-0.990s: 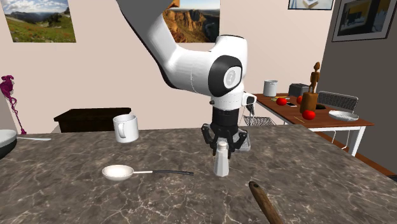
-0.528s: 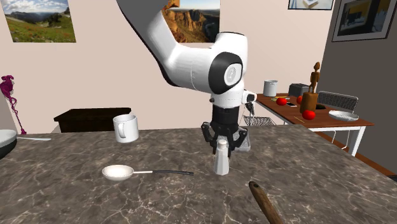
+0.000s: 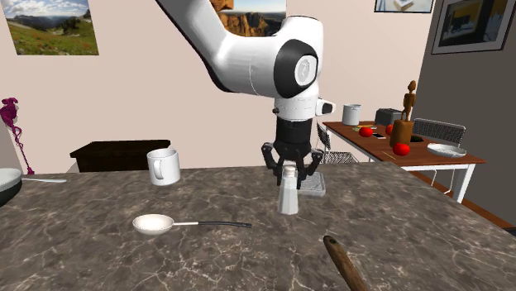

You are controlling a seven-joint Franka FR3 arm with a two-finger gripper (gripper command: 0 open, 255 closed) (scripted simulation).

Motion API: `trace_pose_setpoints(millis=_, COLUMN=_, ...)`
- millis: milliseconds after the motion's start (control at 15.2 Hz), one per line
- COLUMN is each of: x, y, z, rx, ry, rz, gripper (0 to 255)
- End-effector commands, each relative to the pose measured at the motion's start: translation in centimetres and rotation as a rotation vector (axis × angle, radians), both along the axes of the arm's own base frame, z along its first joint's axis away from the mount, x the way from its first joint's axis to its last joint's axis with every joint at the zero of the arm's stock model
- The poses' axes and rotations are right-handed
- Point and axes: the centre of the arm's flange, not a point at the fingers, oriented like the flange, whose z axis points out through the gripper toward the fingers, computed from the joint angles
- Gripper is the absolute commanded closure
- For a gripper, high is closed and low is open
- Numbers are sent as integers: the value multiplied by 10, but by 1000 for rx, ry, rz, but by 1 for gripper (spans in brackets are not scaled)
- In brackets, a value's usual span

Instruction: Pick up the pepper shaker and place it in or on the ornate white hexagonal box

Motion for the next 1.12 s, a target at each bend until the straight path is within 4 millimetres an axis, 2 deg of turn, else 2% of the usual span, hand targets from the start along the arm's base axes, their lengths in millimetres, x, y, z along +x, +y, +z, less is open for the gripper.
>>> trace_pose_setpoints(millis=0, x=0, y=-1, z=11, rx=0, ry=0, rz=0, gripper=255)
trace_pose_setpoints(millis=1056, x=0, y=-1, z=96, rx=0, ry=0, rz=0, gripper=255)
